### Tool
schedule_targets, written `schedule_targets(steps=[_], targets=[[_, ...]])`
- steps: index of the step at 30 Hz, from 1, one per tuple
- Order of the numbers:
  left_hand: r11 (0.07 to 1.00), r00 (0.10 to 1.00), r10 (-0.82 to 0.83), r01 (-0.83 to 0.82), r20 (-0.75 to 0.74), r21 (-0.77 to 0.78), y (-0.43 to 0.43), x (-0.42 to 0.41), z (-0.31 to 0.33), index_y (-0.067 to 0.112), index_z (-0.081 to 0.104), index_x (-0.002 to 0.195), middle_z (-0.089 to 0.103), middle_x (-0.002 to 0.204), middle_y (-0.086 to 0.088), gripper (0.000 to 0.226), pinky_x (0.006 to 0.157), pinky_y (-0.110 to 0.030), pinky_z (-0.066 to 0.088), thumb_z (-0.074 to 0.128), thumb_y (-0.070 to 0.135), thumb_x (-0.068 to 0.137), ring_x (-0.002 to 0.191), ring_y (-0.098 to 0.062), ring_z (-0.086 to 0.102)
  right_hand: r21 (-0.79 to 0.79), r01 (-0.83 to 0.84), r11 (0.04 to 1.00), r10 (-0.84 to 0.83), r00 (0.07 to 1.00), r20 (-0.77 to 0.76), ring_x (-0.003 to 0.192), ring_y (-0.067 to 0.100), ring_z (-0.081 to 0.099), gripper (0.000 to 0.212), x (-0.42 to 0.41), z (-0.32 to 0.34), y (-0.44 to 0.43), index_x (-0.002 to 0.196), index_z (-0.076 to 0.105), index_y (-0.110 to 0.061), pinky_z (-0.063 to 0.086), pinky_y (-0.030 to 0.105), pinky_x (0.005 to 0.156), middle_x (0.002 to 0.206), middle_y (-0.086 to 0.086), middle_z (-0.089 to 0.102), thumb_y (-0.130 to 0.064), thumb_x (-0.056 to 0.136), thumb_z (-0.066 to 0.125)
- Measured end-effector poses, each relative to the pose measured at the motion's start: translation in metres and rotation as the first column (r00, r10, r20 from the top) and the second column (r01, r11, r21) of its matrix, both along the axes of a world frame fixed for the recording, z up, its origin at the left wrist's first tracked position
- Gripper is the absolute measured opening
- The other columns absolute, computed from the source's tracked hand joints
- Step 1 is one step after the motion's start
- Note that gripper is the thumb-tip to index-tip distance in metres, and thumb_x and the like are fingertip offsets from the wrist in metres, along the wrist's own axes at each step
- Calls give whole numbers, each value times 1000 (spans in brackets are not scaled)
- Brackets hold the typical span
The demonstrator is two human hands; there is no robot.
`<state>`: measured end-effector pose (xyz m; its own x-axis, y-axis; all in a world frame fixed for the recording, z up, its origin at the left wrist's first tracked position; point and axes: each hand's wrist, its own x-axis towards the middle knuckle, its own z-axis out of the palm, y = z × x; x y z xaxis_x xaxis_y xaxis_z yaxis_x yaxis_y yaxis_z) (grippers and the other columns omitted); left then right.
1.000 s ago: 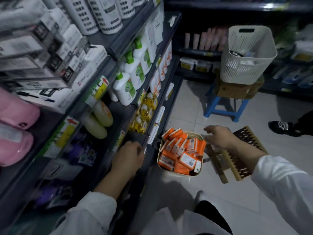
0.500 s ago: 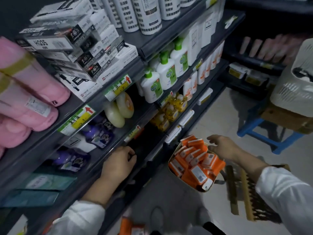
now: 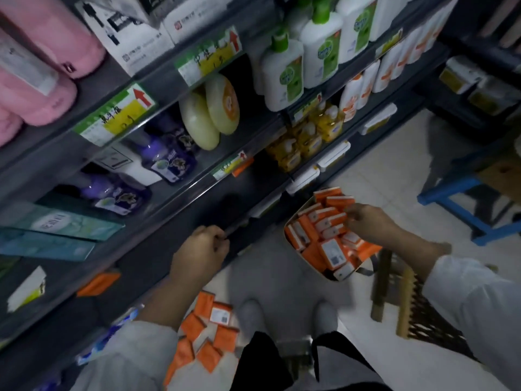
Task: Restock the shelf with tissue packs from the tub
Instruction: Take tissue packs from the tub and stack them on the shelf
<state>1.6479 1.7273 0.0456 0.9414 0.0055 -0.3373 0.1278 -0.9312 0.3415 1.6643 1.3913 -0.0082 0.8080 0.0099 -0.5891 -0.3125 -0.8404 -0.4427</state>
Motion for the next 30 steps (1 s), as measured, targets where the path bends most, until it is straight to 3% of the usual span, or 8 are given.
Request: schedule_targets(steps=[5, 11, 19, 30], targets=[[997, 995, -80, 79, -59, -22, 23, 4, -25, 18, 63, 100, 54, 96, 0, 16, 74, -30, 47, 57, 28, 89, 86, -18, 57, -1, 73, 997, -73, 997, 1, 111, 28, 57, 36, -11, -28, 33, 124, 58, -12, 40, 28, 90, 121, 9, 63, -22, 90, 59], [983, 977, -176, 167, -121, -80, 48, 28, -51, 26, 57, 85, 59, 86, -2, 3, 74, -39, 51, 60, 27, 85, 79, -22, 62, -60, 202, 978, -201, 979, 25, 113, 24, 57, 37, -18, -44, 55, 121, 60, -10, 38, 23, 89, 121, 8, 63, -21, 86, 62], [960, 954, -270, 257, -129, -109, 38, 53, -89, 23, 60, 96, 56, 94, 2, 11, 71, -37, 53, 58, 29, 88, 79, -17, 60, -28, 334, 942, -334, 942, -24, 117, 25, 54, 44, -14, -75, 53, 132, 51, -10, 41, 32, 99, 129, 9, 58, -19, 89, 57], [948, 946, -300, 282, -122, -150, -23, 77, -214, 20, 61, 102, 58, 101, 1, 15, 82, -38, 51, 55, 27, 90, 90, -17, 58, -74, 313, 947, -311, 950, 32, 115, 26, 55, 46, 15, -201, 11, 132, 50, -11, 42, 30, 95, 128, 9, 59, -21, 88, 58]])
